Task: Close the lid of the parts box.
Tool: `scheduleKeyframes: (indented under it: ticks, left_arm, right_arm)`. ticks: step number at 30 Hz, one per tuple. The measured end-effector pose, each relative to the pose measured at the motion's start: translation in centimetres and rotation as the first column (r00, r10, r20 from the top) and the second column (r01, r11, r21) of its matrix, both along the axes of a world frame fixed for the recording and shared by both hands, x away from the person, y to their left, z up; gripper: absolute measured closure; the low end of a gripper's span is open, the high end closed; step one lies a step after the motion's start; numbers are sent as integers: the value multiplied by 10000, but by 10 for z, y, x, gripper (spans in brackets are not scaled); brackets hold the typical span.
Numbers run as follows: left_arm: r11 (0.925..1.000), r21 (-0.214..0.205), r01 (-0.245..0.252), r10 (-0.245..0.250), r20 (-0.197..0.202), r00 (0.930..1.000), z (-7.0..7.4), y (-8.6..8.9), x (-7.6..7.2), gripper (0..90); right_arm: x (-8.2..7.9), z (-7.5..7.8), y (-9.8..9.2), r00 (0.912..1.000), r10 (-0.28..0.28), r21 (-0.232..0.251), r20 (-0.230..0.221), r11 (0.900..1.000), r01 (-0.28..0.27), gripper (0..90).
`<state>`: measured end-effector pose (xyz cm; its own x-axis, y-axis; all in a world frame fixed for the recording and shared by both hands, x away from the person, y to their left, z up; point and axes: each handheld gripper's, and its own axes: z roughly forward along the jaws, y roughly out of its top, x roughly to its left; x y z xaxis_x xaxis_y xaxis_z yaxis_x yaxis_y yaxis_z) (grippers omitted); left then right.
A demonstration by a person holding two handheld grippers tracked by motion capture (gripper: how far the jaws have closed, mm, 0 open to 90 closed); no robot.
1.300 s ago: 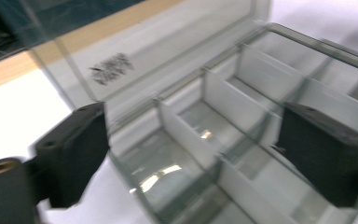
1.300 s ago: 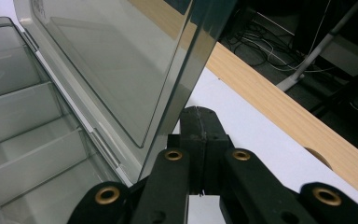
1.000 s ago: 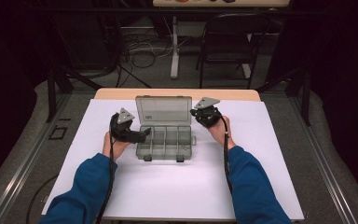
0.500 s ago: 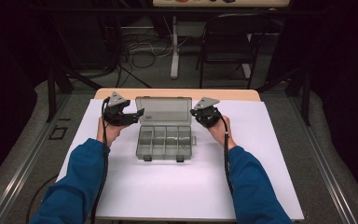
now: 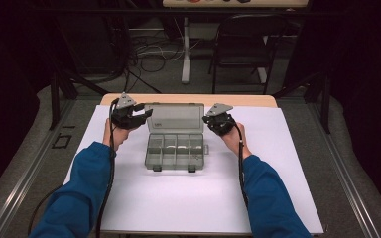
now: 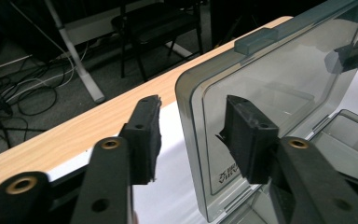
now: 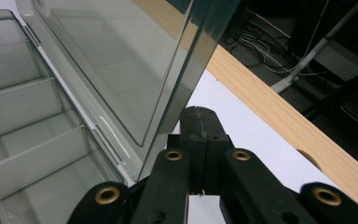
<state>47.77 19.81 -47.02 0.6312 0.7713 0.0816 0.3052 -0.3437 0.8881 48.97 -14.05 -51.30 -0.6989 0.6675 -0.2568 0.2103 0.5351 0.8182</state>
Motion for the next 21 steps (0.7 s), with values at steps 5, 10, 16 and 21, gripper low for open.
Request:
scheduleKeyframes:
  ticks: [5, 10, 16, 21]
  left_arm:
    - [9999, 37, 132, -131, -55, 9999, -3, -1, 2, 629]
    - [9997, -7, 243, -243, -33, 9997, -4, -2, 3, 673]
    - [9996, -18, 278, -278, -10, 9996, -4, 0, 2, 690]
    - [9996, -42, 293, -292, 40, 9996, -4, -1, 2, 692]
  right_arm:
    - [0, 0, 0, 10000, -24, -44, 41, 10000, 24, 900]
    - [1, 0, 1, 10000, -29, -144, 29, 9999, 30, 900]
    - [1, 0, 2, 9999, -125, -174, 41, 9998, 126, 900]
    - [1, 4, -2, 9993, -366, -262, 1, 9990, 366, 778]
